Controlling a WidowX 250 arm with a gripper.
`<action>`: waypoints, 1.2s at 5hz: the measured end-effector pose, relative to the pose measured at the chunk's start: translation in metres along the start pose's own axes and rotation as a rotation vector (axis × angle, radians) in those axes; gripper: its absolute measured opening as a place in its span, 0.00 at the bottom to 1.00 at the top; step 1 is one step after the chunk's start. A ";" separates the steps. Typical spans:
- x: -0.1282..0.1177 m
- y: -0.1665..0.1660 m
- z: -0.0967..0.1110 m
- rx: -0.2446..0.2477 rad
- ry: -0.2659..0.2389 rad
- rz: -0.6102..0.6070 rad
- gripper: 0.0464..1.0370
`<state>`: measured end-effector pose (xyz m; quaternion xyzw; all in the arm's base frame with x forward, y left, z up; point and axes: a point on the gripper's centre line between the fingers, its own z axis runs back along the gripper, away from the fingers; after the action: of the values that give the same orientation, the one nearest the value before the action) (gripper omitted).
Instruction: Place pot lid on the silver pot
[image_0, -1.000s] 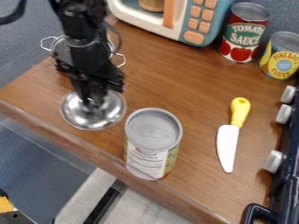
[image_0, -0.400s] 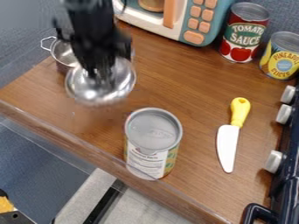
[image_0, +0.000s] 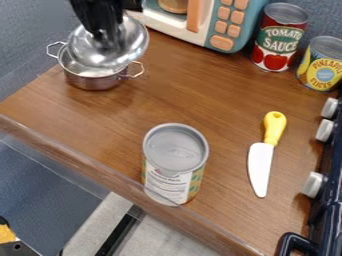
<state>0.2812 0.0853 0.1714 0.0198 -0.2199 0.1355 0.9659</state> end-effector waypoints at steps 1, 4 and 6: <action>0.016 0.009 -0.021 0.042 0.029 0.024 0.23; 0.012 0.034 -0.071 0.106 0.139 0.088 0.23; 0.021 0.039 -0.081 0.108 0.147 0.092 0.23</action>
<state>0.3226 0.1359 0.1068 0.0518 -0.1417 0.1924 0.9697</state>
